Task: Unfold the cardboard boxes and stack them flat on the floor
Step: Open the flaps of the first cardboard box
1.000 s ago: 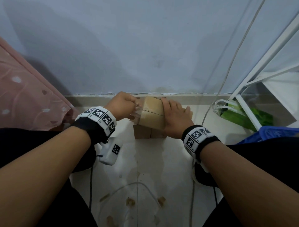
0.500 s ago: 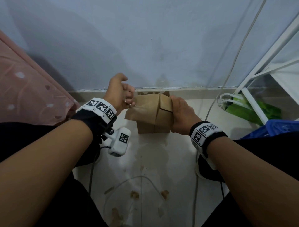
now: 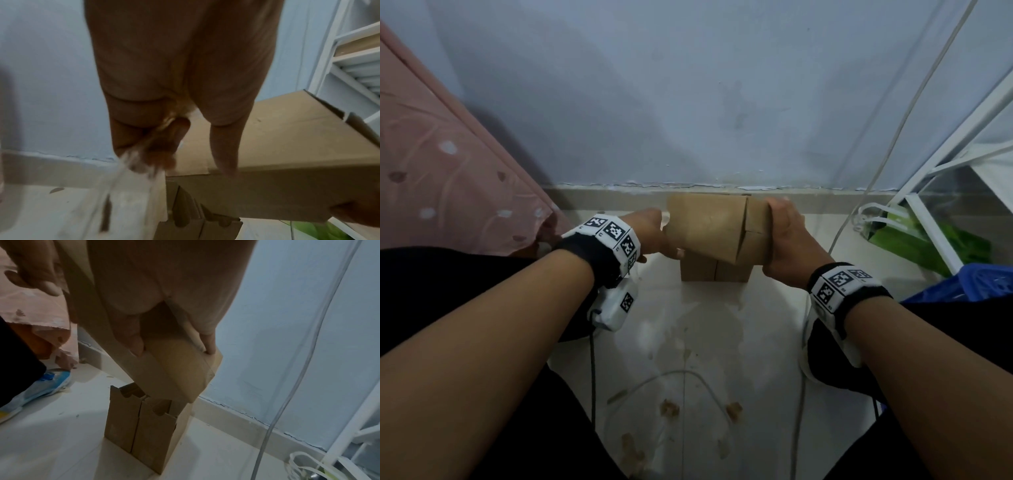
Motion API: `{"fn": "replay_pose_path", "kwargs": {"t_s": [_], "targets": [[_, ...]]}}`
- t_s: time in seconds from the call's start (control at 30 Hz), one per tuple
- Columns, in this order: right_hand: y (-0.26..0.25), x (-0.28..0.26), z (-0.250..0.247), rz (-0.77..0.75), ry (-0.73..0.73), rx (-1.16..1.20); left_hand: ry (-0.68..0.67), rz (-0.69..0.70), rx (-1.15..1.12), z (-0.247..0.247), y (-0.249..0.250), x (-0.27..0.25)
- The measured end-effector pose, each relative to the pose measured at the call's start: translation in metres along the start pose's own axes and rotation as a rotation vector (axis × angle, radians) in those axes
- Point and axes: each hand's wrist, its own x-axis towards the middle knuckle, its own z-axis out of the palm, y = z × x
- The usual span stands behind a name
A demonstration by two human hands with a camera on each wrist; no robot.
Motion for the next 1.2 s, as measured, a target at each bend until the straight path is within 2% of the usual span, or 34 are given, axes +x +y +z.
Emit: {"fn": "replay_pose_path", "kwargs": {"t_s": [0.07,0.13,0.2,0.3,0.37,0.47,0.57,0.73,0.8,0.83,1.0,1.2], "targets": [[-0.001,-0.001,-0.002,0.005,-0.018,0.002,0.045,0.001,0.051,-0.001,-0.002,0.005],[-0.005,-0.002,-0.001,0.004,-0.056,-0.030,0.095,0.005,-0.006,-0.004,-0.001,0.006],[-0.008,-0.003,0.000,0.005,-0.083,-0.049,0.123,-0.016,-0.175,-0.007,0.003,0.009],[-0.009,-0.002,0.001,0.031,-0.079,-0.056,0.066,-0.099,-0.518,-0.009,0.012,0.010],[-0.007,-0.001,0.002,0.036,-0.068,-0.052,0.070,-0.148,-0.588,-0.007,0.016,0.007],[-0.004,0.000,0.005,0.036,-0.069,-0.064,0.131,-0.090,-0.593,-0.006,0.017,0.002],[-0.003,0.001,0.006,0.074,-0.063,-0.100,0.055,-0.047,-0.527,0.003,0.012,0.001],[0.004,0.001,0.008,0.042,-0.099,-0.254,-0.357,-0.072,-0.262,0.049,0.011,-0.015],[0.005,0.000,0.010,0.051,-0.114,-0.250,-0.557,-0.089,-0.205,0.061,0.012,-0.023],[0.005,0.000,0.011,0.068,-0.112,-0.226,-0.611,-0.093,-0.161,0.062,0.013,-0.026],[0.001,0.001,0.010,0.053,-0.103,-0.203,-0.639,-0.045,-0.090,0.061,0.010,-0.026],[-0.002,0.000,0.010,0.054,-0.126,-0.210,-0.556,0.075,0.114,0.067,0.008,-0.022]]}}
